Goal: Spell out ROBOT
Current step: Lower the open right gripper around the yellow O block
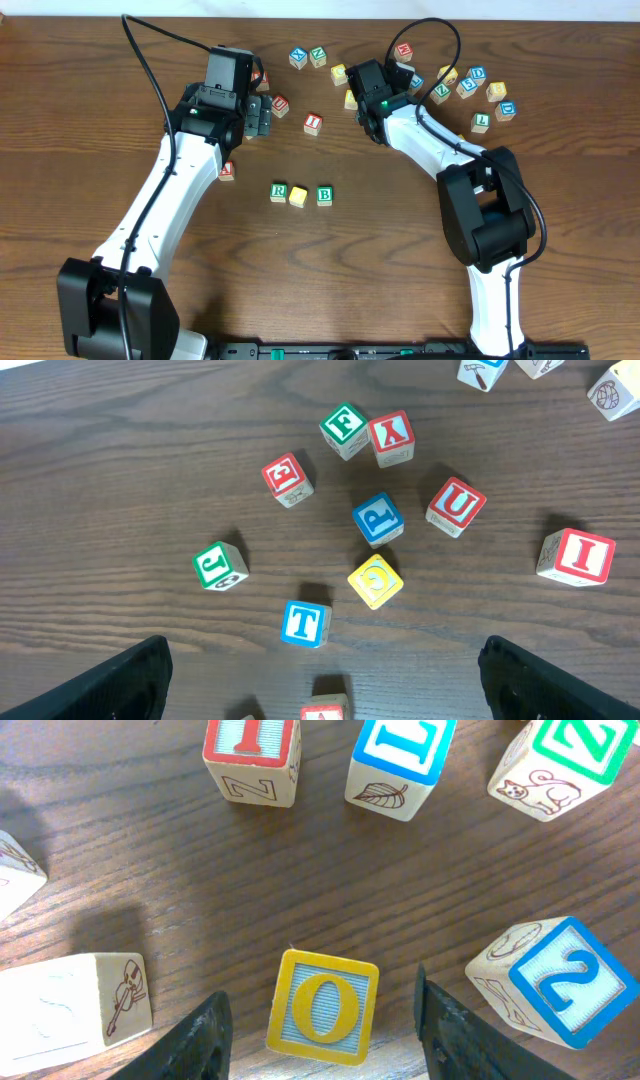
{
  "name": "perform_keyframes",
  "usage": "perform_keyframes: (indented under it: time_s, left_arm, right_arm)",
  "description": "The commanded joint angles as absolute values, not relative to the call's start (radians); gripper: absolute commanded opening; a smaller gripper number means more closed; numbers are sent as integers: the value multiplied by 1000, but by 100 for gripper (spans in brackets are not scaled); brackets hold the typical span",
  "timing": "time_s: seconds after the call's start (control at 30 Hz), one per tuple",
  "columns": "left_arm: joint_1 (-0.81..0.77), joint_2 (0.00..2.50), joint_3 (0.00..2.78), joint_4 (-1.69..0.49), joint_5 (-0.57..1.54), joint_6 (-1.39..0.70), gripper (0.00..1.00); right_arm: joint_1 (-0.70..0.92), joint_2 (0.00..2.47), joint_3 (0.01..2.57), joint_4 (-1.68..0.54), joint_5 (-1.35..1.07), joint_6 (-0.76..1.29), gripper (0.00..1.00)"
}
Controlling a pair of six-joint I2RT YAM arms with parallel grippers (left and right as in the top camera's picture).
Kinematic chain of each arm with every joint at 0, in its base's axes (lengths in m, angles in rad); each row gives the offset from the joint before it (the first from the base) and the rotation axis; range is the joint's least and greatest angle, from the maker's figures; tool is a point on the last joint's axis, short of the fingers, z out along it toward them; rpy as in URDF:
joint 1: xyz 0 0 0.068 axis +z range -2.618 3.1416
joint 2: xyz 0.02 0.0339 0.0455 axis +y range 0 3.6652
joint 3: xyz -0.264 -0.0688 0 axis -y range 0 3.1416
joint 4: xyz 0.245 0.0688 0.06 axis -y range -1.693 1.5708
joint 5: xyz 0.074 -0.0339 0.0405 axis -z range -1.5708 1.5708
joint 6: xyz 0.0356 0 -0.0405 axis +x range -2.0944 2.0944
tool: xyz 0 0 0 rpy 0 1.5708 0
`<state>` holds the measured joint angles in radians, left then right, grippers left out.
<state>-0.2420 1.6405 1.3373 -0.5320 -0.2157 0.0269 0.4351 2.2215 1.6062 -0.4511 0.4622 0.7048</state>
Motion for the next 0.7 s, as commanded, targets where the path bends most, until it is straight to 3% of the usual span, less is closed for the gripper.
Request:
perform_keyframes:
  time_s: [0.0,0.67]
  left_arm:
    - [-236,1616,1356,-535,-228,33,96]
    - [-236,1616,1356,-535,-228,33,96]
  right_arm:
    - [422,2225,1619,-449,460,721,55]
    - [366,2225,1664,-487,366,622,54]
